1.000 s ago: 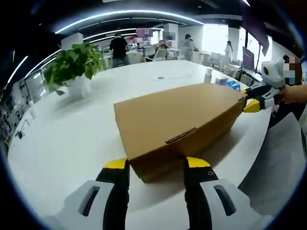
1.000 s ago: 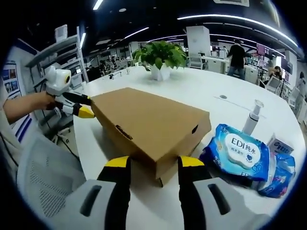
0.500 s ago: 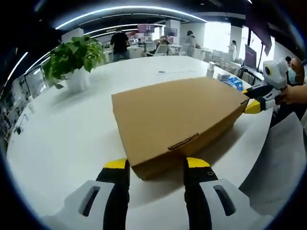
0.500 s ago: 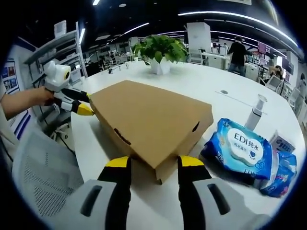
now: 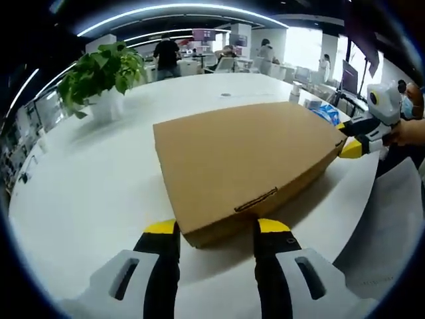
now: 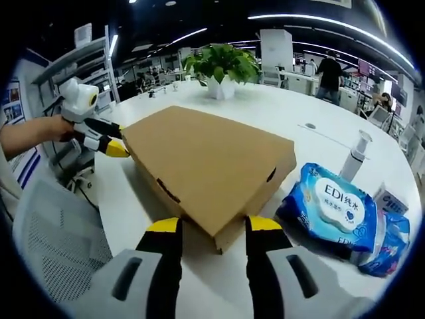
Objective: Operate the shoe box by opening the lid, removing the specified soft item, and placing it in the target area until the item is outside and the box remains undamaged.
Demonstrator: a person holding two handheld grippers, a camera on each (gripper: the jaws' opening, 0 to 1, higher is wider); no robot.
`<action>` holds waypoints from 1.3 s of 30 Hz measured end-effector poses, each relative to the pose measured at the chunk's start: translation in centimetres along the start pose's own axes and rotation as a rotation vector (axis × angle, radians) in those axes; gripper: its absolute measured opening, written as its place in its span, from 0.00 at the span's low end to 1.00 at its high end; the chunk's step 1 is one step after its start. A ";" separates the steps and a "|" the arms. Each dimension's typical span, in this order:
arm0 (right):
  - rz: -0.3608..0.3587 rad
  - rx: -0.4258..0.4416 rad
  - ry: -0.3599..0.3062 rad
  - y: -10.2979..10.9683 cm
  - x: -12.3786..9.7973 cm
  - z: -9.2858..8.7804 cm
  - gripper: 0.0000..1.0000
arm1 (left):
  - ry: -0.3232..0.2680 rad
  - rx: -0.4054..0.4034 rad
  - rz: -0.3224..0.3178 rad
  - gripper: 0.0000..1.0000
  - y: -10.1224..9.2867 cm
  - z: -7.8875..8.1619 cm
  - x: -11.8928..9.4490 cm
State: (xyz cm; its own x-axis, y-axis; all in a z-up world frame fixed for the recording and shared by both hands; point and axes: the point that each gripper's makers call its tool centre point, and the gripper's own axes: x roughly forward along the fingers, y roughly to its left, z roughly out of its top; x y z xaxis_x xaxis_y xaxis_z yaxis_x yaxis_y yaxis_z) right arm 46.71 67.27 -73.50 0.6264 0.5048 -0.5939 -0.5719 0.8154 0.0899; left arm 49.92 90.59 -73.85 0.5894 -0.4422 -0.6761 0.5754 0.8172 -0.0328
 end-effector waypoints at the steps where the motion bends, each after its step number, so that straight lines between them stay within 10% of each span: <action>1: 0.000 0.001 -0.001 -0.1 0.1 0.1 0.34 | 0.001 0.001 -0.001 0.43 0.1 0.1 0.1; 39: -0.022 0.043 0.002 -6.5 4.1 3.6 0.34 | 0.005 -0.026 -0.044 0.42 3.1 5.3 6.1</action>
State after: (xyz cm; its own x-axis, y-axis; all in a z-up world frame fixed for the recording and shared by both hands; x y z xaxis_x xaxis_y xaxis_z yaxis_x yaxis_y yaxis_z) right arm 54.90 65.08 -73.70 0.6372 0.4864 -0.5978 -0.5349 0.8375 0.1114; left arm 58.27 88.44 -74.14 0.5611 -0.4759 -0.6772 0.5856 0.8065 -0.0815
